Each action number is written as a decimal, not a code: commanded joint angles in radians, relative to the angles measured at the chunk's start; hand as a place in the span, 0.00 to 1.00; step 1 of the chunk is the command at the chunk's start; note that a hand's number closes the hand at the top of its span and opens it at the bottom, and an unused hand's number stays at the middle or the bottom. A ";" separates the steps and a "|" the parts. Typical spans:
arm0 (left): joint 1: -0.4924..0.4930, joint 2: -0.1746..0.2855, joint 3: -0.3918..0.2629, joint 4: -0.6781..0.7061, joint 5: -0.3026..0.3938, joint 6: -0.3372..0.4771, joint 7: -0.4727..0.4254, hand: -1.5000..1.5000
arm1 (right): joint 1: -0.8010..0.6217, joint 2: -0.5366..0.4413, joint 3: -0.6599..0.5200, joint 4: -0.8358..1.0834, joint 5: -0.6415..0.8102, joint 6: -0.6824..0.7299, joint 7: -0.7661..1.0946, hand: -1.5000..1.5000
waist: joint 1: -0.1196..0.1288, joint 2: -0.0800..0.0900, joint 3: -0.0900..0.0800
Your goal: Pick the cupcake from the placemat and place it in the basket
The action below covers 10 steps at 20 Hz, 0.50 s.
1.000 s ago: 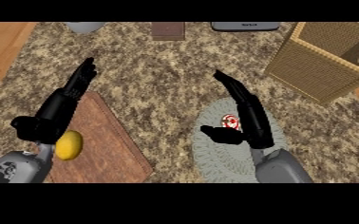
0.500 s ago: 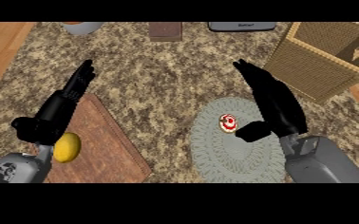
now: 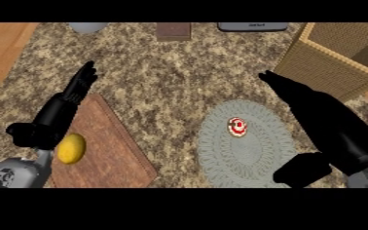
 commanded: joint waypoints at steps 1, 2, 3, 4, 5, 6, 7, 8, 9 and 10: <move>-0.015 -0.018 0.033 0.046 -0.013 -0.028 -0.028 0.50 | 0.065 -0.060 -0.122 -0.167 -0.130 0.109 0.133 0.00 | 0.004 0.005 0.002; 0.023 0.001 0.026 -0.039 -0.005 -0.039 0.024 0.50 | 0.022 -0.025 -0.087 -0.168 -0.136 0.117 0.208 0.00 | 0.015 0.005 0.002; -0.028 -0.040 0.017 0.022 -0.029 -0.022 0.030 0.50 | -0.008 -0.040 -0.125 -0.153 -0.167 0.130 0.203 0.00 | 0.012 0.007 0.001; 0.034 -0.011 0.034 -0.034 -0.027 -0.049 0.007 0.50 | 0.149 -0.068 -0.115 -0.171 -0.068 0.082 0.053 0.00 | 0.014 0.006 0.003; -0.028 -0.056 0.020 0.019 -0.065 -0.024 0.026 0.50 | 0.086 -0.010 -0.060 -0.158 -0.051 0.080 0.135 0.00 | 0.015 0.008 0.002; -0.049 -0.052 0.052 0.029 -0.049 -0.035 0.032 0.50 | 0.140 -0.056 -0.125 -0.200 -0.071 0.097 0.083 0.00 | 0.011 0.007 0.002; -0.015 -0.093 0.009 0.062 -0.093 -0.042 -0.035 0.50 | 0.117 -0.021 -0.120 -0.173 -0.062 0.084 0.097 0.00 | 0.015 0.008 0.002; -0.012 -0.052 0.058 -0.001 -0.058 -0.063 0.027 0.50 | 0.195 -0.014 -0.116 -0.181 -0.001 0.053 0.033 0.00 | 0.016 0.007 0.002; 0.050 -0.068 0.047 -0.055 -0.066 -0.051 0.006 0.50 | 0.082 0.032 -0.125 -0.087 -0.029 0.057 0.056 0.00 | 0.026 0.008 0.002; -0.040 -0.107 0.034 0.012 -0.097 -0.029 0.049 0.50 | 0.222 0.012 -0.141 -0.148 0.026 0.028 -0.046 0.00 | 0.014 0.008 0.003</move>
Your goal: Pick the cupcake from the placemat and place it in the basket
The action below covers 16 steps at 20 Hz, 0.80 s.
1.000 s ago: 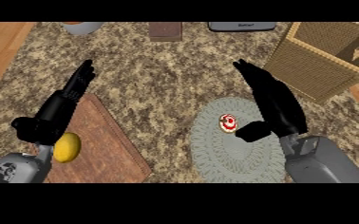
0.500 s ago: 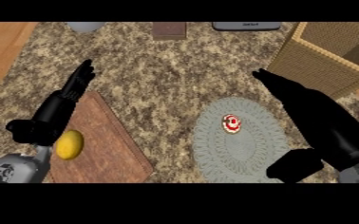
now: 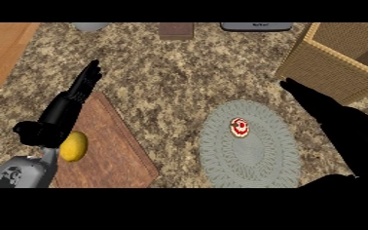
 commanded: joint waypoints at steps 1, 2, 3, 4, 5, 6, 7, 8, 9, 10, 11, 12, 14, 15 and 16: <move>0.030 -0.026 0.026 0.032 -0.018 -0.030 -0.039 0.50 | 0.099 0.071 0.054 0.013 0.143 -0.048 -0.035 0.00 | 0.004 0.002 0.001; -0.012 0.011 0.066 0.008 0.017 -0.066 0.017 0.50 | 0.108 0.093 0.057 0.056 0.174 -0.075 -0.093 0.00 | 0.005 0.002 0.001; 0.030 -0.002 0.053 -0.036 0.000 -0.050 0.005 0.50 | 0.096 0.114 0.070 0.119 0.218 -0.098 -0.134 0.00 | 0.010 0.002 0.001; -0.023 -0.032 0.053 0.053 -0.030 -0.040 -0.020 0.50 | 0.101 0.131 0.087 0.157 0.257 -0.128 -0.197 0.00 | 0.005 0.004 0.001; -0.020 -0.009 0.073 -0.003 -0.013 -0.081 0.041 0.50 | 0.038 0.117 -0.014 0.162 0.170 -0.064 -0.171 0.00 | 0.007 0.002 0.001; 0.019 -0.026 0.066 0.033 -0.030 -0.082 -0.048 0.50 | 0.113 0.151 0.072 0.188 0.291 -0.151 -0.232 0.00 | 0.007 0.003 0.001; -0.002 -0.064 0.031 0.027 -0.075 -0.034 -0.019 0.50 | 0.122 0.184 0.125 0.210 0.339 -0.182 -0.231 0.00 | 0.006 0.003 0.001; -0.035 -0.040 0.089 0.035 -0.035 -0.083 0.016 0.50 | 0.100 0.200 0.102 0.225 0.333 -0.171 -0.233 0.00 | 0.006 0.002 0.001; -0.009 -0.069 0.073 0.031 -0.060 -0.053 0.000 0.50 | 0.214 0.146 0.074 0.193 0.348 -0.199 -0.335 0.00 | 0.001 0.002 0.001; -0.022 -0.062 0.065 0.058 -0.070 -0.066 -0.017 0.50 | 0.135 0.164 0.068 0.363 0.367 -0.236 -0.420 0.00 | 0.007 0.004 0.001; -0.022 -0.073 0.063 -0.014 -0.059 -0.051 0.056 0.50 | 0.100 0.207 0.112 0.390 0.423 -0.259 -0.390 0.00 | 0.011 0.003 0.001; -0.049 -0.065 0.110 0.105 -0.060 -0.106 -0.033 0.50 | 0.146 0.191 0.089 0.369 0.420 -0.254 -0.425 0.00 | 0.004 0.003 0.001; 0.045 -0.093 0.069 -0.055 -0.091 -0.080 0.050 0.50 | 0.156 0.237 0.116 0.346 0.461 -0.250 -0.374 0.00 | 0.007 0.001 0.001; -0.041 -0.094 0.087 -0.022 -0.086 -0.078 0.082 0.50 | 0.096 0.254 0.091 0.468 0.471 -0.290 -0.428 0.00 | 0.008 0.002 0.001; -0.016 -0.072 0.129 0.002 -0.074 -0.117 0.030 0.50 | 0.187 0.243 0.116 0.423 0.505 -0.323 -0.470 0.00 | 0.005 0.002 0.001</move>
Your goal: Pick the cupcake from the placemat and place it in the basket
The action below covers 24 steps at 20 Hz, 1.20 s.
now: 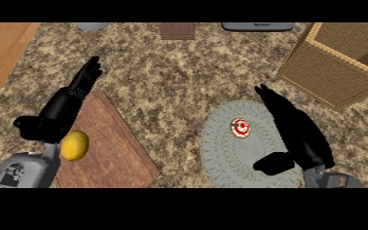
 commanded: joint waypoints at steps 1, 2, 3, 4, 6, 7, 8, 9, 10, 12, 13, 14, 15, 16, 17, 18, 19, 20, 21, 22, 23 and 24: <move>0.027 -0.045 -0.008 -0.009 -0.053 -0.006 -0.013 0.50 | 0.014 0.003 -0.054 0.125 0.034 -0.046 -0.138 0.00 | 0.000 0.000 0.000; -0.015 -0.012 0.065 0.048 -0.016 -0.066 -0.019 0.50 | -0.010 0.045 -0.026 0.123 0.077 -0.046 -0.113 0.00 | -0.001 0.000 0.000; -0.030 -0.044 0.049 0.048 -0.041 -0.051 -0.016 0.50 | 0.018 0.056 -0.014 0.142 0.090 -0.066 -0.149 0.00 | -0.002 0.000 0.000; 0.010 -0.084 -0.001 -0.009 -0.088 -0.004 0.009 0.50 | -0.050 0.087 -0.032 0.122 0.065 -0.016 -0.092 0.00 | 0.000 0.000 0.000; 0.039 -0.024 0.079 -0.061 -0.036 -0.063 0.048 0.50 | 0.063 0.047 -0.036 0.084 0.079 -0.049 -0.184 0.00 | -0.001 -0.001 0.000; 0.071 -0.053 0.045 -0.064 -0.047 -0.060 0.014 0.50 | -0.048 0.129 -0.003 0.198 0.122 -0.077 -0.144 0.00 | 0.004 0.000 0.000; 0.034 -0.053 0.066 -0.049 -0.061 -0.064 0.026 0.50 | 0.011 0.109 -0.006 0.026 0.092 0.002 -0.084 0.00 | -0.002 -0.001 0.000; -0.052 -0.068 0.078 0.027 -0.050 -0.059 0.045 0.50 | 0.063 0.041 -0.080 0.107 0.041 -0.055 -0.255 0.00 | -0.006 0.000 0.000; 0.026 -0.052 0.077 -0.078 -0.056 -0.079 0.058 0.50 | 0.013 0.116 -0.042 0.165 0.093 -0.087 -0.231 0.00 | 0.001 -0.001 0.000; -0.025 -0.087 0.094 0.028 -0.072 -0.100 0.030 0.50 | 0.029 0.120 -0.067 0.101 0.082 -0.038 -0.202 0.00 | -0.003 0.000 0.000; 0.007 -0.099 0.094 0.004 -0.112 -0.084 0.002 0.50 | 0.038 0.126 -0.055 0.118 0.099 -0.029 -0.225 0.00 | -0.002 -0.001 0.000; -0.051 -0.094 0.121 0.043 -0.084 -0.097 0.036 0.50 | -0.008 0.123 -0.073 0.065 0.080 0.049 -0.149 0.00 | -0.003 0.000 0.000; 0.023 -0.064 0.133 -0.022 -0.057 -0.144 0.048 0.50 | 0.073 0.102 -0.052 0.054 0.113 0.008 -0.204 0.00 | -0.002 -0.001 0.000; 0.060 -0.124 0.076 -0.093 -0.113 -0.076 0.064 0.50 | 0.027 0.134 -0.060 0.046 0.111 0.045 -0.129 0.00 | 0.000 -0.001 0.000; -0.001 -0.093 0.128 -0.062 -0.076 -0.111 0.092 0.50 | 0.044 0.161 -0.018 0.053 0.159 0.022 -0.102 0.00 | -0.002 -0.001 0.000; 0.000 -0.139 0.088 0.016 -0.148 -0.085 0.008 0.50 | 0.019 0.143 -0.061 0.127 0.146 0.015 -0.181 0.00 | -0.002 0.000 0.000; -0.032 -0.143 0.091 0.026 -0.151 -0.086 0.036 0.50 | 0.016 0.125 -0.084 0.048 0.129 0.076 -0.135 0.00 | -0.004 -0.001 0.000; -0.031 -0.087 0.142 -0.036 -0.080 -0.138 0.093 0.50 | 0.087 0.140 -0.008 0.093 0.205 -0.009 -0.168 0.00 | -0.003 -0.001 0.000; -0.025 -0.133 0.118 0.032 -0.147 -0.099 0.006 0.50 | -0.032 0.147 -0.084 0.086 0.156 0.087 -0.108 0.00 | -0.002 0.000 0.000; -0.053 -0.127 0.136 0.005 -0.109 -0.121 0.061 0.50 | 0.019 0.180 -0.021 0.165 0.225 -0.010 -0.158 0.00 | -0.002 0.000 0.000; 0.055 -0.122 0.097 -0.081 -0.134 -0.115 0.043 0.50 | -0.103 0.178 -0.067 0.251 0.203 0.043 -0.125 0.00 | 0.008 0.000 0.000; -0.014 -0.126 0.133 -0.058 -0.122 -0.130 0.092 0.50 | 0.000 0.197 -0.027 0.172 0.232 0.022 -0.129 0.00 | -0.001 -0.001 0.000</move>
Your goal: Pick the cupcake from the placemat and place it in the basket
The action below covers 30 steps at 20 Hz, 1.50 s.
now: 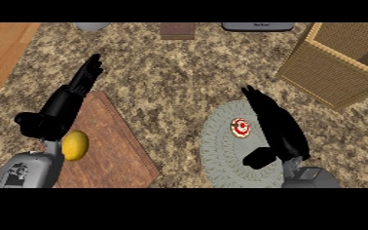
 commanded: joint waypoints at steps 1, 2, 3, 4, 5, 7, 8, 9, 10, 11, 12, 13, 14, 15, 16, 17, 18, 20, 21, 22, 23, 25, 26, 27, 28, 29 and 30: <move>0.027 -0.024 0.014 -0.008 -0.034 -0.004 -0.025 0.50 | 0.027 0.005 0.012 -0.002 0.064 -0.004 -0.016 0.00 | -0.002 0.000 0.000; 0.020 -0.066 -0.024 -0.018 -0.060 0.034 0.009 0.50 | -0.008 -0.004 -0.032 0.057 0.021 0.026 -0.045 0.00 | -0.001 0.000 0.000; 0.067 -0.023 0.025 0.006 -0.017 -0.039 -0.077 0.50 | 0.041 0.044 0.036 0.011 0.080 -0.024 -0.004 0.00 | -0.001 0.000 0.000; 0.062 -0.028 0.033 -0.030 -0.034 -0.029 -0.030 0.50 | 0.017 0.041 0.007 0.053 0.084 -0.026 -0.038 0.00 | 0.000 0.000 0.000; 0.049 -0.020 0.046 -0.024 -0.008 -0.053 -0.019 0.50 | -0.052 0.056 -0.006 0.092 0.079 0.014 -0.014 0.00 | 0.001 0.000 0.000; 0.040 -0.045 0.030 0.008 -0.053 -0.039 -0.041 0.50 | -0.013 0.083 0.016 0.076 0.104 -0.007 -0.005 0.00 | -0.001 0.000 0.000; 0.021 -0.035 0.039 -0.026 -0.040 -0.053 0.008 0.50 | -0.052 0.057 -0.051 0.140 0.082 -0.010 -0.050 0.00 | 0.000 0.000 0.000; 0.090 -0.062 0.026 0.000 -0.075 -0.030 -0.098 0.50 | -0.026 0.056 -0.046 0.124 0.083 -0.020 -0.059 0.00 | 0.000 0.000 0.000; 0.131 -0.019 0.042 -0.082 -0.032 -0.075 -0.043 0.50 | -0.063 0.123 0.015 0.160 0.136 -0.041 0.012 0.00 | 0.004 0.000 0.000; 0.008 -0.074 0.021 0.014 -0.070 -0.032 -0.021 0.50 | 0.002 0.092 0.012 0.106 0.133 -0.024 -0.011 0.00 | -0.003 0.000 0.000; 0.049 -0.080 0.019 -0.016 -0.072 -0.032 -0.031 0.50 | -0.020 0.094 -0.012 0.201 0.132 -0.062 -0.056 0.00 | -0.001 0.000 0.000; -0.012 -0.046 0.053 -0.004 -0.050 -0.060 0.014 0.50 | -0.050 0.058 -0.057 0.204 0.106 -0.022 -0.081 0.00 | -0.001 0.000 0.000; 0.005 -0.049 0.058 0.001 -0.045 -0.068 -0.009 0.50 | -0.079 0.075 -0.080 0.247 0.105 -0.027 -0.067 0.00 | 0.000 0.001 0.000; 0.037 -0.009 0.102 -0.018 -0.003 -0.117 -0.029 0.50 | 0.002 0.087 -0.004 0.124 0.143 0.001 -0.008 0.00 | -0.002 0.000 0.000; 0.095 -0.036 0.079 -0.050 -0.034 -0.100 -0.051 0.50 | -0.074 0.080 -0.072 0.180 0.109 0.023 -0.037 0.00 | 0.001 0.000 0.000; 0.010 -0.041 0.078 -0.030 -0.026 -0.090 0.017 0.50 | -0.067 0.095 -0.046 0.300 0.154 -0.066 -0.078 0.00 | 0.001 0.001 0.000; 0.005 -0.048 0.083 0.023 -0.024 -0.095 -0.013 0.50 | -0.051 0.087 -0.054 0.326 0.153 -0.091 -0.109 0.00 | -0.001 0.001 0.000; -0.002 -0.053 0.084 0.010 -0.035 -0.097 0.003 0.50 | -0.079 0.086 -0.074 0.320 0.143 -0.037 -0.099 0.00 | 0.000 0.000 0.000; -0.024 -0.020 0.117 0.035 -0.030 -0.119 -0.017 0.50 | -0.042 0.087 -0.075 0.309 0.138 -0.064 -0.117 0.00 | -0.001 0.000 0.000; 0.056 -0.077 0.054 -0.092 -0.065 -0.068 0.037 0.50 | -0.060 0.102 -0.071 0.318 0.132 -0.043 -0.111 0.00 | 0.001 0.000 0.000; 0.063 -0.071 0.063 -0.037 -0.064 -0.086 -0.017 0.50 | -0.151 0.105 -0.111 0.414 0.120 -0.034 -0.124 0.00 | 0.003 0.001 0.000; 0.026 -0.087 0.054 -0.050 -0.075 -0.071 0.033 0.50 | -0.145 0.113 -0.094 0.362 0.118 0.030 -0.088 0.00 | 0.001 0.000 0.000; -0.004 -0.114 0.049 0.022 -0.083 -0.053 -0.011 0.50 | -0.096 0.113 -0.067 0.365 0.128 0.007 -0.118 0.00 | -0.002 0.001 0.000; 0.044 -0.074 0.067 -0.090 -0.049 -0.098 0.051 0.50 | -0.077 0.105 -0.072 0.421 0.139 -0.044 -0.166 0.00 | 0.002 0.000 0.000; -0.003 -0.107 0.054 0.038 -0.106 -0.052 -0.040 0.50 | -0.046 0.115 -0.043 0.353 0.132 -0.001 -0.146 1.00 | -0.003 0.000 0.000; 0.037 -0.068 0.077 -0.061 -0.079 -0.079 0.031 0.50 | 0.013 0.099 -0.026 0.314 0.137 -0.002 -0.159 1.00 | -0.002 -0.001 0.000; -0.027 -0.086 0.077 0.032 -0.071 -0.079 -0.006 0.50 | -0.043 0.149 0.020 0.413 0.202 -0.034 -0.114 1.00 | -0.002 0.001 0.000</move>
